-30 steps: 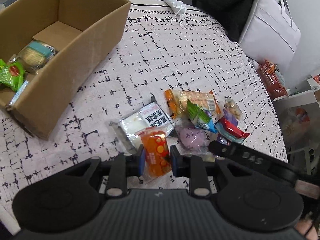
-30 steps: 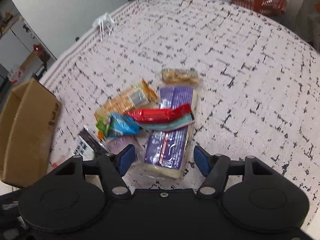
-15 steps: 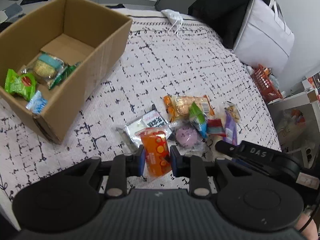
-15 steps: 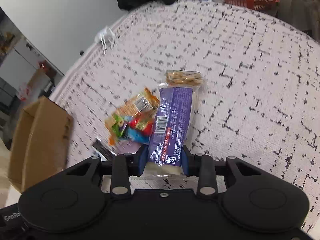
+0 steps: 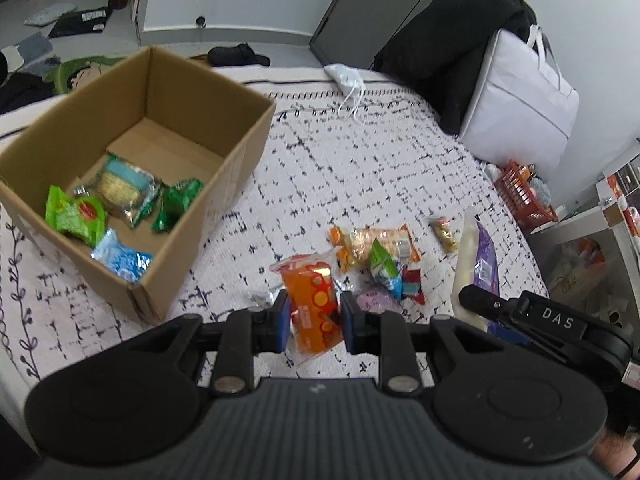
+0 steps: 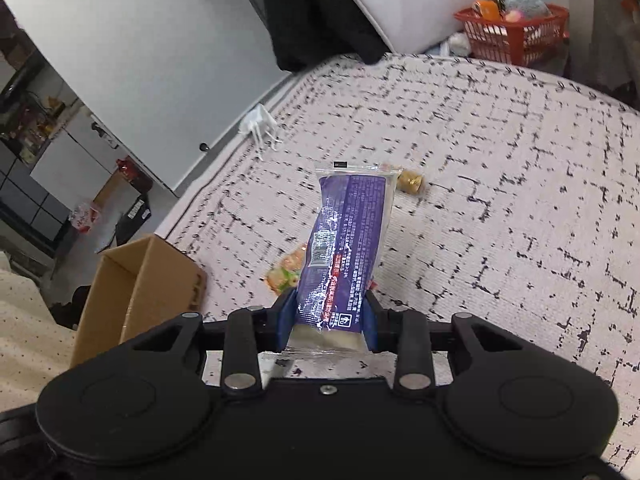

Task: Organize snacks
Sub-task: 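Carry both snacks over the cardboard box and open both tools to drop them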

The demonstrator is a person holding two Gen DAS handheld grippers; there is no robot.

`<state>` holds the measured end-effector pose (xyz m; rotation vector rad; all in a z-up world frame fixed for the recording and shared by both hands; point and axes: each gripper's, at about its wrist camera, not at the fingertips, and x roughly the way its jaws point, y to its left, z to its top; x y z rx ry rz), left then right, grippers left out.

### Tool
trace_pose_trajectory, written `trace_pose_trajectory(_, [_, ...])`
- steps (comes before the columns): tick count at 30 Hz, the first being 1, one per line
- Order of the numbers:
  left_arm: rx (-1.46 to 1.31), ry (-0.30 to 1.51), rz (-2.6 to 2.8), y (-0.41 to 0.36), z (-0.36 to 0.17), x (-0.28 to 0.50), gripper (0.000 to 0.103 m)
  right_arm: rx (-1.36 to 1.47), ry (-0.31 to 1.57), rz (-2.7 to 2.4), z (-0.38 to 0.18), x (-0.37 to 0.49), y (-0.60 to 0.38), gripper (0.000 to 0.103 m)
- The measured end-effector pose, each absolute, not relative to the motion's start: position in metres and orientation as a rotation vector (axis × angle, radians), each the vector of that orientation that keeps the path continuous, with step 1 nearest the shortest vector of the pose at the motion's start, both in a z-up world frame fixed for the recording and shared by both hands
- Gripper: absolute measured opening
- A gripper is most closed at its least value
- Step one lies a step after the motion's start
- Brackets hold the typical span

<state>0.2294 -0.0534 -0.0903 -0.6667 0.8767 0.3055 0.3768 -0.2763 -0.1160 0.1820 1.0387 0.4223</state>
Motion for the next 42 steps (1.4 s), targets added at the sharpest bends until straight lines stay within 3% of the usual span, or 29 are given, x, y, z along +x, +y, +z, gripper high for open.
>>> trace_pose_trajectory(20, [-0.658, 0.787, 0.329, -0.01, -0.05, 0.205, 0.025, 0.084, 0.937, 0.556, -0.068, 0.329, -0.226, 0.034])
trace_pose_trajectory(42, [-0.644, 0.786, 0.348, 0.078, -0.034, 0.188, 0.025, 0.025, 0.886, 0.676, -0.062, 0.301, -0.155, 0.034])
